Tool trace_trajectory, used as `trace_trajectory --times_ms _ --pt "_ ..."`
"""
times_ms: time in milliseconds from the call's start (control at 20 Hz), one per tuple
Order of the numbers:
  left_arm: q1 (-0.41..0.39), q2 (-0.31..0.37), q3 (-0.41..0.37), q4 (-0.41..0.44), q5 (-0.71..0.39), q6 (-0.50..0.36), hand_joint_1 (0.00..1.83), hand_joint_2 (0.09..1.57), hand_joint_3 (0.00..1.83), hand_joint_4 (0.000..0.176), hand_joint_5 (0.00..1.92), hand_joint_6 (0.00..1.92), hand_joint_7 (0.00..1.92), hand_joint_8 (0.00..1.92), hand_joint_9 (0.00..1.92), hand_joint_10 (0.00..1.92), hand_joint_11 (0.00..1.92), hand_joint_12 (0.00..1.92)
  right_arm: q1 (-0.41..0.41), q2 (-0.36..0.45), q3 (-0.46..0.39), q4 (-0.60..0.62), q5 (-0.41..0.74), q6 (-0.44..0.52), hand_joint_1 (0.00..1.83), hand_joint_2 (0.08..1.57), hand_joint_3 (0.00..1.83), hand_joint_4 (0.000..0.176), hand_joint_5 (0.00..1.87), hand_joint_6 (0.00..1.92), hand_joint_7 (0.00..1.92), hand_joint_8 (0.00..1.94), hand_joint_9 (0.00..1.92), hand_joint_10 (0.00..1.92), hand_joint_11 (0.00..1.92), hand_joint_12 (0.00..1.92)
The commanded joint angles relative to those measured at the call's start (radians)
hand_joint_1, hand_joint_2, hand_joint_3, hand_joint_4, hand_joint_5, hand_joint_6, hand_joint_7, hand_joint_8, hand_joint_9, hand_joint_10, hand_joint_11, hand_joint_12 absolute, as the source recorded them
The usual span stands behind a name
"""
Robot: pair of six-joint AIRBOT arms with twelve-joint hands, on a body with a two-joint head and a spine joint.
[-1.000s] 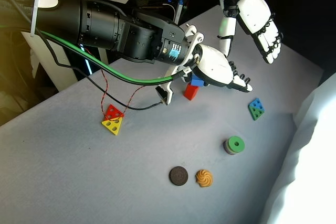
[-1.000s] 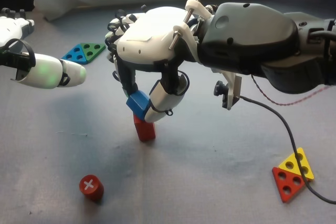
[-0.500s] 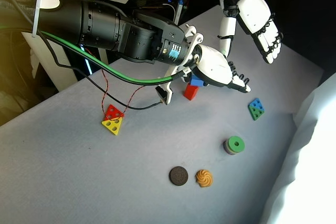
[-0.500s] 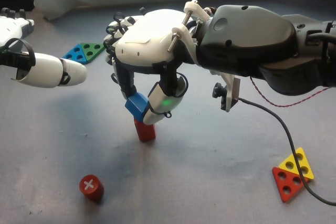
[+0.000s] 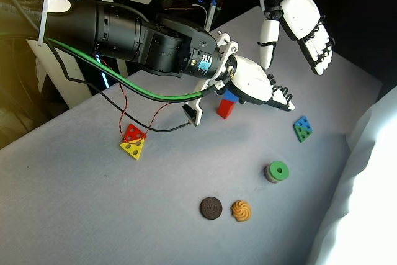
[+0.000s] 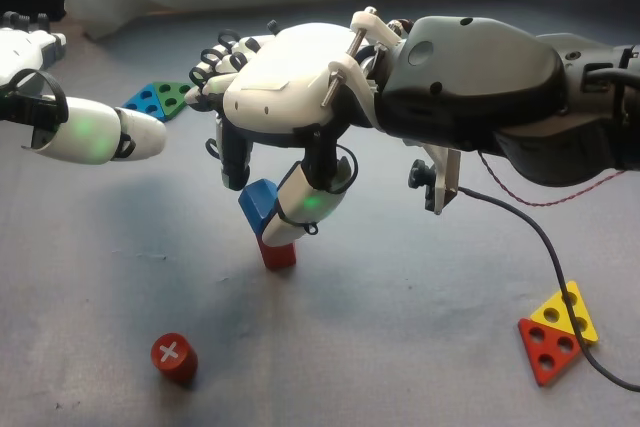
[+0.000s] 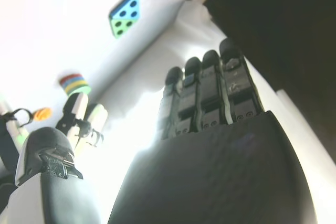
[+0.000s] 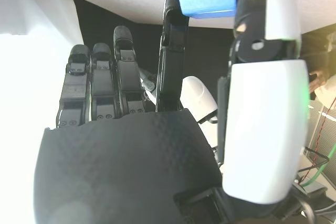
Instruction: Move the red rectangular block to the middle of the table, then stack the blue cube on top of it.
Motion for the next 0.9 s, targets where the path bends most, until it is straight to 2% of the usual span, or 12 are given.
trace_trajectory --times_ms 0,150,250,300,350,400,450,500,550,600,650,850 --pt "-0.012 0.015 0.002 0.071 -0.032 0.002 0.16 0.96 0.00 0.000 0.06 0.00 0.04 0.00 0.01 0.00 0.00 0.13 0.007 0.008 0.000 -0.012 0.034 -0.003 0.79 0.82 0.00 0.175 0.84 0.00 0.11 0.00 0.00 0.00 0.00 0.00" --pt "-0.012 0.015 0.001 0.071 -0.032 0.002 0.16 0.96 0.00 0.000 0.06 0.00 0.03 0.00 0.00 0.00 0.00 0.13 0.007 0.008 0.001 -0.012 0.034 -0.003 0.77 0.81 0.00 0.176 0.72 0.00 0.08 0.00 0.00 0.00 0.00 0.00" --pt "-0.012 0.015 0.000 0.070 -0.033 0.004 0.15 0.96 0.00 0.000 0.07 0.00 0.04 0.00 0.01 0.00 0.00 0.18 0.010 0.010 0.001 -0.012 0.035 -0.003 0.59 0.74 0.00 0.176 0.23 0.00 0.00 0.00 0.00 0.00 0.00 0.00" --pt "-0.012 0.015 0.000 0.069 -0.033 0.005 0.16 0.96 0.00 0.000 0.07 0.00 0.04 0.00 0.01 0.00 0.00 0.16 0.014 0.013 0.001 -0.012 0.035 -0.003 0.56 0.72 0.00 0.165 0.12 0.00 0.00 0.00 0.00 0.00 0.00 0.00" --pt "-0.012 0.015 0.001 0.068 -0.035 0.005 0.15 0.96 0.00 0.000 0.06 0.00 0.03 0.00 0.01 0.00 0.00 0.16 0.022 0.020 0.001 -0.012 0.035 0.003 0.56 0.68 0.00 0.128 0.02 0.00 0.00 0.00 0.00 0.00 0.00 0.00" --pt "-0.012 0.015 0.002 0.068 -0.037 0.005 0.15 0.96 0.00 0.000 0.06 0.00 0.03 0.00 0.00 0.00 0.00 0.14 0.027 0.028 0.001 -0.011 0.035 0.010 0.58 0.65 0.00 0.105 0.00 0.00 0.00 0.00 0.00 0.00 0.00 0.00" --pt "-0.012 0.015 0.001 0.067 -0.037 0.005 0.15 0.96 0.00 0.000 0.07 0.00 0.04 0.00 0.01 0.00 0.00 0.16 0.039 0.048 0.000 -0.010 0.028 0.028 0.58 0.64 0.00 0.095 0.00 0.00 0.00 0.00 0.00 0.00 0.00 0.00" --pt "-0.012 0.015 0.000 0.065 -0.037 0.005 0.15 0.96 0.00 0.000 0.06 0.00 0.04 0.00 0.01 0.00 0.00 0.16 0.047 0.064 0.000 -0.008 0.024 0.035 0.59 0.66 0.00 0.053 0.00 0.00 0.00 0.00 0.00 0.00 0.00 0.00" --pt "-0.012 0.015 -0.001 0.064 -0.038 0.005 0.15 0.96 0.00 0.000 0.07 0.00 0.04 0.00 0.01 0.00 0.00 0.16 0.053 0.083 -0.001 -0.006 0.023 0.036 0.59 0.66 0.00 0.020 0.00 0.00 0.00 0.00 0.00 0.00 0.00 0.00" --pt "-0.012 0.015 -0.002 0.063 -0.038 0.008 0.15 0.96 0.00 0.000 0.07 0.00 0.04 0.00 0.01 0.00 0.00 0.16 0.057 0.107 -0.005 -0.003 0.024 0.036 0.59 0.66 0.00 0.020 0.00 0.00 0.00 0.00 0.00 0.00 0.00 0.00" --pt "-0.012 0.015 -0.003 0.063 -0.038 0.009 0.15 0.96 0.00 0.000 0.07 0.00 0.04 0.00 0.01 0.00 0.00 0.17 0.056 0.146 -0.020 0.000 0.031 0.040 0.60 0.68 0.01 0.000 0.00 0.00 0.00 0.00 0.00 0.00 0.00 0.00" --pt "-0.014 0.016 -0.018 0.054 -0.042 0.009 0.15 0.97 0.00 0.000 0.06 0.00 0.03 0.00 0.01 0.00 0.00 0.17 0.033 0.312 -0.095 -0.011 0.043 0.045 0.60 0.70 0.01 0.000 0.00 0.00 0.00 0.00 0.00 0.00 0.00 0.00"
